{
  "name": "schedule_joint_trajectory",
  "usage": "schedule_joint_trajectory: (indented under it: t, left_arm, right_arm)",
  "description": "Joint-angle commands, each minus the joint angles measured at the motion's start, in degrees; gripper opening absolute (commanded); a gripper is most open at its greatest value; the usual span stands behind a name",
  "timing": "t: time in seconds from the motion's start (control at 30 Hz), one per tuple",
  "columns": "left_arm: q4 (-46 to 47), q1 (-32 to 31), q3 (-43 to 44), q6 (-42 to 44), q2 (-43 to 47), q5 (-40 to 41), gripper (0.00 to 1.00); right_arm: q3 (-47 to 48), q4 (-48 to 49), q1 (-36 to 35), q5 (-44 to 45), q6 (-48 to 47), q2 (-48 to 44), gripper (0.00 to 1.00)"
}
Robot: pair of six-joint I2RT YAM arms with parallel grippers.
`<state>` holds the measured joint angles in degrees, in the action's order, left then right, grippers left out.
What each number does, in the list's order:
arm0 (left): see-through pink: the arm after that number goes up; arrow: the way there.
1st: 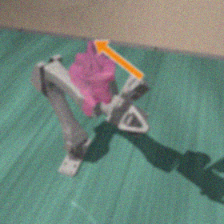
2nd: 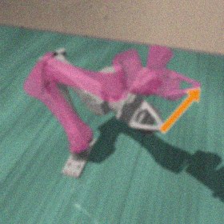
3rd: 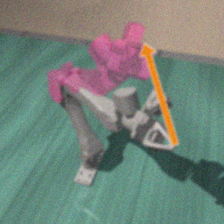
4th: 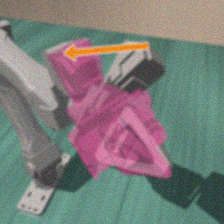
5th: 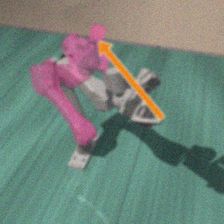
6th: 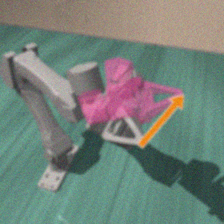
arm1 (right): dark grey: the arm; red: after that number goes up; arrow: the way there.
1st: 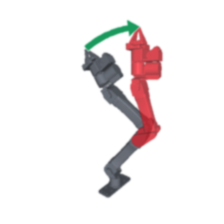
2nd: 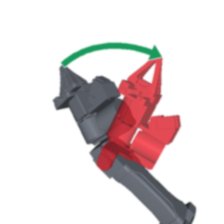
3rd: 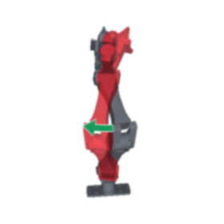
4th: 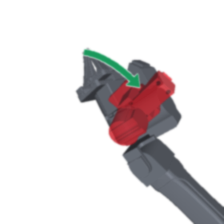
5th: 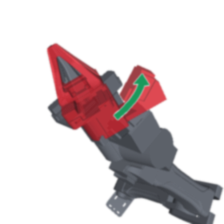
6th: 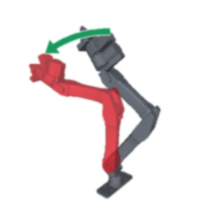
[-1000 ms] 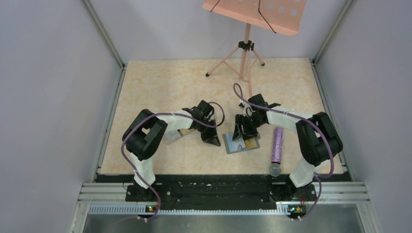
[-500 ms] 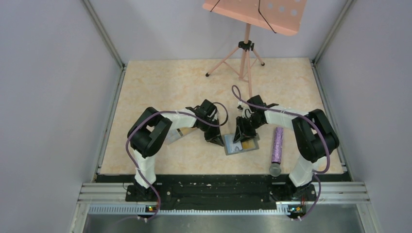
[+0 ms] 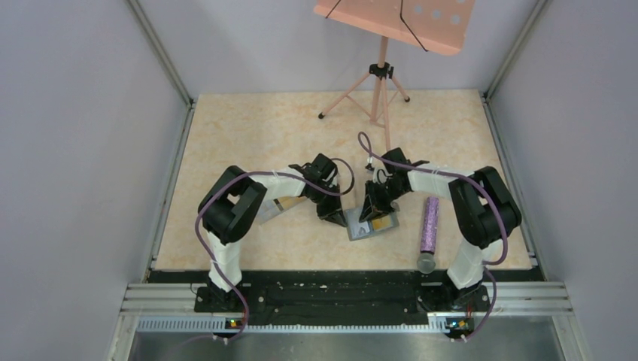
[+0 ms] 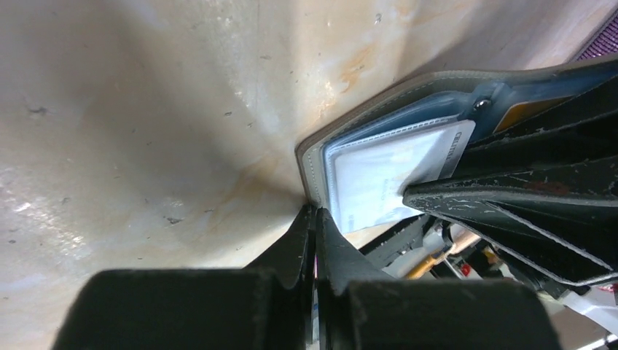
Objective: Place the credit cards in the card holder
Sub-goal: Insert the credit card into the card holder.
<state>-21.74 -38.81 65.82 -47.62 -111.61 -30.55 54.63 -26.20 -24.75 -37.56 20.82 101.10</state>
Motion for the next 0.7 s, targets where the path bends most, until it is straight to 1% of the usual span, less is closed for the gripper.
schedule_joint_trajectory:
  t: [0.0, 0.1, 0.2, 0.27, 0.33, 0.37, 0.4, 0.47, 0.5, 0.57, 0.67]
  left_arm:
    - [-1.8, -1.2, 2.4, 3.7, 4.0, 7.9, 0.07]
    - [-2.7, -1.2, 2.3, 5.3, 8.6, 13.3, 0.17]
    - [-1.7, -1.2, 1.2, 7.0, 13.9, 18.6, 0.27]
    - [-0.4, -1.2, -0.2, 8.3, 17.5, 21.5, 0.34]
    - [2.4, -1.2, -2.2, 9.0, 21.3, 23.6, 0.43]
    - [3.9, -1.2, -3.5, 9.3, 23.2, 24.3, 0.48]
    - [5.9, -1.2, -4.8, 9.5, 24.8, 24.4, 0.56]
    - [9.5, -1.2, -7.4, 9.6, 27.4, 24.4, 0.65]
    - [11.2, -1.1, -8.7, 9.5, 28.3, 23.9, 0.67]
    - [13.5, -1.1, -10.0, 9.1, 28.9, 21.9, 0.66]
    - [14.0, -1.1, -10.2, 7.9, 27.4, 17.8, 0.6]
  right_arm:
    - [2.8, -0.4, -2.2, 2.4, -0.6, -1.7, 0.22]
    - [4.2, -3.0, -2.8, 5.3, -2.0, -3.7, 0.37]
    - [4.8, -3.9, -3.0, 6.8, -2.8, -5.3, 0.47]
    - [5.1, -4.2, -3.0, 7.5, -2.9, -6.3, 0.5]
    - [5.2, -4.2, -3.0, 7.8, -2.9, -7.3, 0.54]
    - [5.3, -4.0, -3.0, 7.8, -2.9, -7.7, 0.56]
    - [5.3, -3.9, -3.0, 7.8, -2.8, -8.0, 0.57]
    - [5.7, -4.0, -3.0, 8.3, -2.9, -8.4, 0.58]
    - [5.7, -4.1, -3.0, 8.7, -2.8, -8.6, 0.58]
    - [5.8, -4.6, -3.1, 9.4, -3.1, -8.6, 0.59]
    - [5.1, -5.2, -3.0, 10.0, -3.9, -8.0, 0.59]
